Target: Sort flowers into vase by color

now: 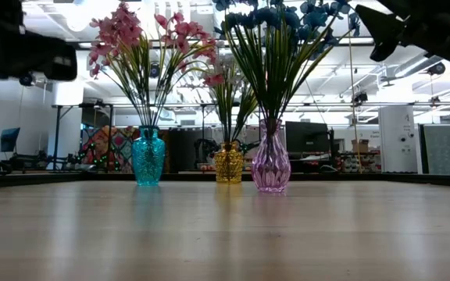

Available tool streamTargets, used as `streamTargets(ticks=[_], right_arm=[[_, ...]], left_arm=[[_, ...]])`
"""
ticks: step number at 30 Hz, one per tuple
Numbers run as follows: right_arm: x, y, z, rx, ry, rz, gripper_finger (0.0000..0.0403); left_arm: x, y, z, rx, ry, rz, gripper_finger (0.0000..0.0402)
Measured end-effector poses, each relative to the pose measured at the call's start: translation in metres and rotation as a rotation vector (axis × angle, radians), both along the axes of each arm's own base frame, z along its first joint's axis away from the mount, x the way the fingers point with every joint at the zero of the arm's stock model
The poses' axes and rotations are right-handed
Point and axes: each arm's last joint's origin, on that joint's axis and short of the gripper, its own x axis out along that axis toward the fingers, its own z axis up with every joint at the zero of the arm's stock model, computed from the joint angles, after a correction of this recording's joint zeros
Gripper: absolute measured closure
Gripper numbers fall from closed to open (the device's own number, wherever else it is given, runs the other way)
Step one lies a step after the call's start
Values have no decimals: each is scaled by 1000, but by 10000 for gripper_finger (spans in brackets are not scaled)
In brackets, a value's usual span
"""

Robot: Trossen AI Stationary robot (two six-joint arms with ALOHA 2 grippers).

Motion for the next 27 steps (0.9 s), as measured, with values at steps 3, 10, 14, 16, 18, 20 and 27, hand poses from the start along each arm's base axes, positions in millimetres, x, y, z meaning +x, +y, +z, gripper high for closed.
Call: streamTargets(ticks=[3,10,14,16,18,20,27], right_arm=[[1,0,-2,-10,17,-18,199],[7,-3,-10,42,111,-60,199],[14,-5,-26,155,267,-22,199],[17,-5,-34,178,347,-22,199],[18,-6,-41,193,422,-27,199],[19,-6,-48,208,493,-30,199],[18,-6,-68,247,700,-42,199]], left_arm=[[3,0,-7,-21,43,16,401],[4,1,-12,-82,109,74,401],[5,2,-12,-89,130,89,401],[5,2,-9,-90,129,90,401],[6,2,-8,-88,134,91,401],[6,2,-7,-89,135,91,401],[7,2,-5,-88,136,91,401]])
